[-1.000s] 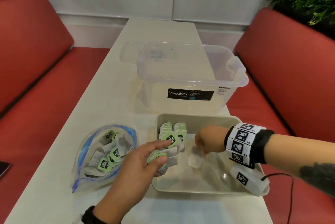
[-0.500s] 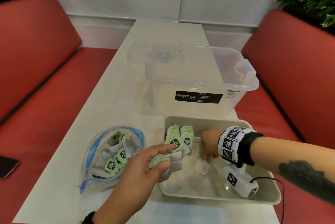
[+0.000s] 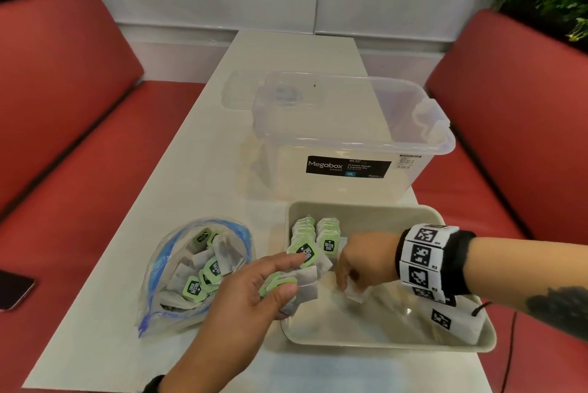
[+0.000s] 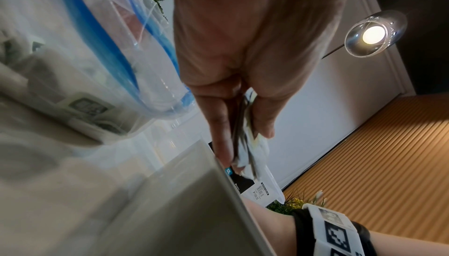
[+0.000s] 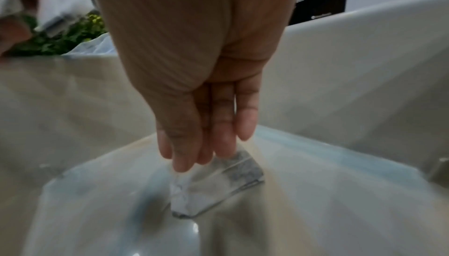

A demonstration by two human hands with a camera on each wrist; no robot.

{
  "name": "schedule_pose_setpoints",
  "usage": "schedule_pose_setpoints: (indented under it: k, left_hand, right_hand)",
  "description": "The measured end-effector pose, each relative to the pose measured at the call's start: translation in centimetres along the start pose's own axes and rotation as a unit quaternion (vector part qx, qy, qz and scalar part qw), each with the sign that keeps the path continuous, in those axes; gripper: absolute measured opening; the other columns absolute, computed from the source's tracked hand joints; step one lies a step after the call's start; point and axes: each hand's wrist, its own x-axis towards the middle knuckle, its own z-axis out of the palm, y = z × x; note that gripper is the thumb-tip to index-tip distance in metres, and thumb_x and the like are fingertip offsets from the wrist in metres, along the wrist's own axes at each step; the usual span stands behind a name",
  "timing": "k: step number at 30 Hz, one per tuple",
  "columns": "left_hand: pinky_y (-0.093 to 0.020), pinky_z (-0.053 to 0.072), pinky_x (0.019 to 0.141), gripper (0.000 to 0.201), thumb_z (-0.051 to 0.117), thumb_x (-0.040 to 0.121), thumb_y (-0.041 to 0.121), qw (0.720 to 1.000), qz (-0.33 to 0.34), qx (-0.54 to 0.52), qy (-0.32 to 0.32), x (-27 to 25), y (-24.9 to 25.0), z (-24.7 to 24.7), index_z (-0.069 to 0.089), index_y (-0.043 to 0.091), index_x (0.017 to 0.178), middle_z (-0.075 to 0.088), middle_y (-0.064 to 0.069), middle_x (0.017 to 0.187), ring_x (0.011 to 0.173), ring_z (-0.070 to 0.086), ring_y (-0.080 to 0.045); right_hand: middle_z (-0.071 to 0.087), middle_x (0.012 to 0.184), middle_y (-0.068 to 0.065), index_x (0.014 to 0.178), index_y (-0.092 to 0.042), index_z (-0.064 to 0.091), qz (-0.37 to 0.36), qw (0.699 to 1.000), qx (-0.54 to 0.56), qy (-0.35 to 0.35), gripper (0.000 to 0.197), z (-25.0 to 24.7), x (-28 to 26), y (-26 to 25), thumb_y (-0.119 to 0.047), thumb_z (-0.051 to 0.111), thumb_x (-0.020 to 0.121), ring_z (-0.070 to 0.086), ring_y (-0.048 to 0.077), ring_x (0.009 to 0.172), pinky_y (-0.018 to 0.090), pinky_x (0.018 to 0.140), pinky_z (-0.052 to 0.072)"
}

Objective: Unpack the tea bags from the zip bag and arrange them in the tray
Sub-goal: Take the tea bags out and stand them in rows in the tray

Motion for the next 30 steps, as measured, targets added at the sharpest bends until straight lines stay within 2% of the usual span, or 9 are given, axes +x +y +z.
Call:
schedule_pose_setpoints:
  k: [4, 8, 10, 12, 14, 18, 21, 25, 30]
  left_hand:
    - [-0.023, 0.055, 0.063, 0.045, 0.061, 0.085, 0.002, 1.000, 0.003, 0.006, 0.001, 0.1, 0.0, 0.0, 0.069, 0.045, 0.095, 0.065, 0.030, 0.102, 0.094, 0.063, 0.001]
    - [-0.024, 0.057, 0.065, 0.046, 0.061, 0.085, 0.002, 1.000, 0.002, 0.015, -0.001, 0.3, 0.1, 0.1, 0.069, 0.048, 0.092, 0.062, 0.036, 0.100, 0.093, 0.062, 0.006]
    - [-0.023, 0.057, 0.065, 0.045, 0.062, 0.085, 0.003, 1.000, 0.000, 0.015, 0.001, 0.4, 0.1, 0.0, 0.069, 0.047, 0.091, 0.062, 0.036, 0.099, 0.092, 0.061, 0.006]
    - [-0.023, 0.056, 0.064, 0.045, 0.062, 0.085, 0.004, 1.000, -0.001, 0.014, 0.001, 0.4, 0.0, 0.0, 0.069, 0.048, 0.092, 0.061, 0.037, 0.100, 0.092, 0.061, 0.006]
    - [-0.022, 0.056, 0.064, 0.046, 0.062, 0.085, 0.004, 1.000, -0.002, 0.012, 0.000, 0.5, 0.0, 0.0, 0.069, 0.049, 0.091, 0.061, 0.038, 0.099, 0.092, 0.061, 0.007]
    - [-0.024, 0.056, 0.065, 0.045, 0.063, 0.085, 0.002, 1.000, -0.014, 0.002, -0.005, 0.6, -0.3, -0.1, 0.072, 0.045, 0.088, 0.064, 0.032, 0.100, 0.089, 0.064, 0.002]
    - [-0.025, 0.056, 0.066, 0.045, 0.062, 0.085, 0.002, 1.000, -0.015, 0.008, -0.006, 0.7, -0.4, -0.1, 0.070, 0.046, 0.091, 0.064, 0.033, 0.100, 0.091, 0.064, 0.000]
    - [-0.026, 0.057, 0.066, 0.046, 0.062, 0.086, 0.004, 1.000, -0.010, 0.019, -0.005, 0.9, -0.2, 0.0, 0.068, 0.049, 0.093, 0.062, 0.035, 0.101, 0.091, 0.063, 0.003]
    - [-0.025, 0.057, 0.064, 0.035, 0.064, 0.085, 0.008, 0.999, -0.009, 0.010, 0.044, 1.1, 0.1, -0.1, 0.072, 0.041, 0.093, 0.067, 0.023, 0.101, 0.087, 0.066, -0.002]
  right_hand:
    - [0.064, 0.113, 0.007, 0.120, -0.020, 0.059, 0.004, 0.996, -0.085, -0.040, 0.036, -0.2, 0.7, -0.5, -0.018, 0.064, 0.084, 0.057, 0.028, 0.100, 0.028, 0.080, 0.041]
    - [0.063, 0.099, 0.009, 0.108, -0.014, 0.061, -0.031, 0.972, -0.219, -0.079, 0.023, 0.0, 2.2, -0.6, -0.022, 0.059, 0.087, 0.056, 0.030, 0.084, 0.027, 0.068, 0.042]
    - [0.060, 0.084, 0.005, 0.094, -0.013, 0.061, -0.057, 0.947, -0.304, -0.087, 0.013, 0.2, 2.9, -0.5, -0.024, 0.054, 0.090, 0.053, 0.022, 0.068, 0.022, 0.055, 0.038]
    - [0.062, 0.083, 0.004, 0.083, -0.014, 0.059, -0.071, 0.935, -0.336, -0.085, 0.012, 0.4, 3.4, -0.8, -0.024, 0.056, 0.089, 0.047, 0.016, 0.057, 0.020, 0.055, 0.043]
    - [0.064, 0.078, 0.004, 0.079, -0.013, 0.063, -0.053, 0.944, -0.312, -0.090, 0.012, 0.8, 4.0, -1.1, -0.024, 0.061, 0.083, 0.055, 0.022, 0.060, 0.026, 0.062, 0.052]
    - [0.062, 0.068, 0.004, 0.071, -0.012, 0.061, -0.049, 0.947, -0.308, -0.083, 0.010, 0.6, 4.1, -1.1, -0.019, 0.067, 0.075, 0.058, 0.028, 0.058, 0.030, 0.059, 0.054]
    - [0.063, 0.072, 0.007, 0.068, -0.011, 0.055, -0.086, 0.950, -0.294, -0.054, 0.016, 0.6, 3.8, -1.0, -0.018, 0.069, 0.074, 0.059, 0.031, 0.062, 0.033, 0.061, 0.054]
    - [0.067, 0.090, 0.008, 0.087, -0.012, 0.066, -0.078, 0.978, -0.187, -0.053, 0.010, -0.3, 1.7, -1.4, -0.019, 0.067, 0.080, 0.051, 0.025, 0.071, 0.028, 0.064, 0.042]
    - [0.062, 0.091, -0.002, 0.106, -0.019, 0.060, -0.025, 0.998, 0.039, 0.032, 0.026, -1.8, -1.9, -1.0, -0.015, 0.067, 0.082, 0.049, 0.014, 0.075, 0.023, 0.060, 0.035]
